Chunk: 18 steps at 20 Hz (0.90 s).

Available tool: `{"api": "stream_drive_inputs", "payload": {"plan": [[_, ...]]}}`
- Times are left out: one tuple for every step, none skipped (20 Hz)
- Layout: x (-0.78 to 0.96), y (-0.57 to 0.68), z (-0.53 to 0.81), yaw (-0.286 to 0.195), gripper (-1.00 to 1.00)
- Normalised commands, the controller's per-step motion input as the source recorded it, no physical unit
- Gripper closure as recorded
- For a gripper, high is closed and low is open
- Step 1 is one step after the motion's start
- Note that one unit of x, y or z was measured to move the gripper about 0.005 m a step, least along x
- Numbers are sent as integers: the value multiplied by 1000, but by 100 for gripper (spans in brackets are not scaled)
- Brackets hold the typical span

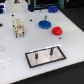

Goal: Insert the blue gear onto the right peg, followed by the red gear

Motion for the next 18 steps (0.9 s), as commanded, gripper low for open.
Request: {"api": "stream_drive_inputs", "payload": {"plan": [[-622,461,-125,0,-100],[-669,467,-154,0,-100],[-637,461,-136,0,-100],[-617,423,-105,0,-100],[-659,467,-88,0,-100],[-633,451,-91,0,-100],[-604,453,-121,0,-100],[-601,474,-145,0,-100],[-572,499,-163,0,-100],[-583,490,-151,0,-100],[-555,499,-221,0,-100],[-561,492,-248,0,-100],[-557,507,-268,0,-100],[-565,481,-302,0,-100],[-544,434,-332,0,-100],[-581,418,-378,0,-100],[-523,420,-393,0,-100],[-515,400,-404,0,-100]]}}
